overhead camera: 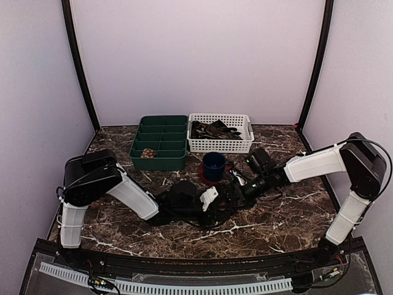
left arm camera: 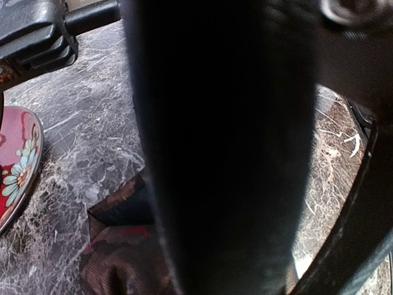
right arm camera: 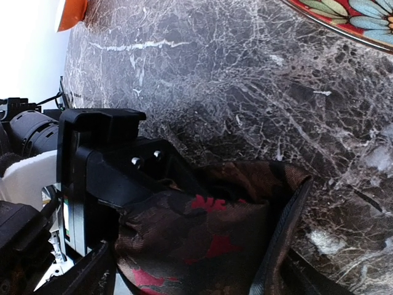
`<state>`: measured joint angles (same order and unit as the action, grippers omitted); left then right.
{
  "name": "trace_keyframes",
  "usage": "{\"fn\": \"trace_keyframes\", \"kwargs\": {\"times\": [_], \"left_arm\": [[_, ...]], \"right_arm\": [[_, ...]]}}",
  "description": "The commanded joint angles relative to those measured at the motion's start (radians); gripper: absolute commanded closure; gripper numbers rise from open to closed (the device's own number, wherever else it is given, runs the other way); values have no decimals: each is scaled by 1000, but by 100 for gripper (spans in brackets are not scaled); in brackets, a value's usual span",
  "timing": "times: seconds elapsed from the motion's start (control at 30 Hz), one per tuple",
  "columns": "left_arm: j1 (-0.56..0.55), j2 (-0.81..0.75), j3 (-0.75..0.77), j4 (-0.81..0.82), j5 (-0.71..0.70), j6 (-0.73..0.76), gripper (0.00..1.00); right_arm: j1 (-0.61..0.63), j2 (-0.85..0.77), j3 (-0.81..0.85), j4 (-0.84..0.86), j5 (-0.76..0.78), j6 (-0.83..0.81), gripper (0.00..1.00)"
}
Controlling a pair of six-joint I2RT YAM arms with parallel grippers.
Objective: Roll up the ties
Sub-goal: Roll the tie at the center of the board, then pick up the tie from the center of the board.
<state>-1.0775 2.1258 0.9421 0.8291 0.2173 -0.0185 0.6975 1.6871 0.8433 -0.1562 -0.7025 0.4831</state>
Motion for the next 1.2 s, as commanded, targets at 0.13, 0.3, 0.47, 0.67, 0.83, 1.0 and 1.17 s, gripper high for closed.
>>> {"fn": "trace_keyframes", "kwargs": {"times": [0.13, 0.3, 0.47, 0.67, 0.83, 1.0, 1.17], "left_arm": [[-6, 40, -28, -200, 1, 5, 84], [-5, 40, -29, -200, 1, 5, 84], [-5, 39, -29, -200, -2, 2, 83], [-5, -9, -58, -155, -30, -8, 54], [-6, -99, -128, -64, -93, -11, 28], [-6, -158, -204, 54, -166, 1, 7], [-6, -166, -263, 169, -210, 0, 1]], "right_arm": [[48, -19, 42, 28, -22, -46, 35], [47, -7, 30, 10, 32, -50, 58], [46, -9, 16, 33, 62, -39, 88], [46, -14, -10, 72, 63, -23, 100], [46, -24, -15, 82, 50, -19, 100], [46, -40, -16, 84, 44, -20, 100], [48, -66, -9, 81, 32, -27, 100]]}}
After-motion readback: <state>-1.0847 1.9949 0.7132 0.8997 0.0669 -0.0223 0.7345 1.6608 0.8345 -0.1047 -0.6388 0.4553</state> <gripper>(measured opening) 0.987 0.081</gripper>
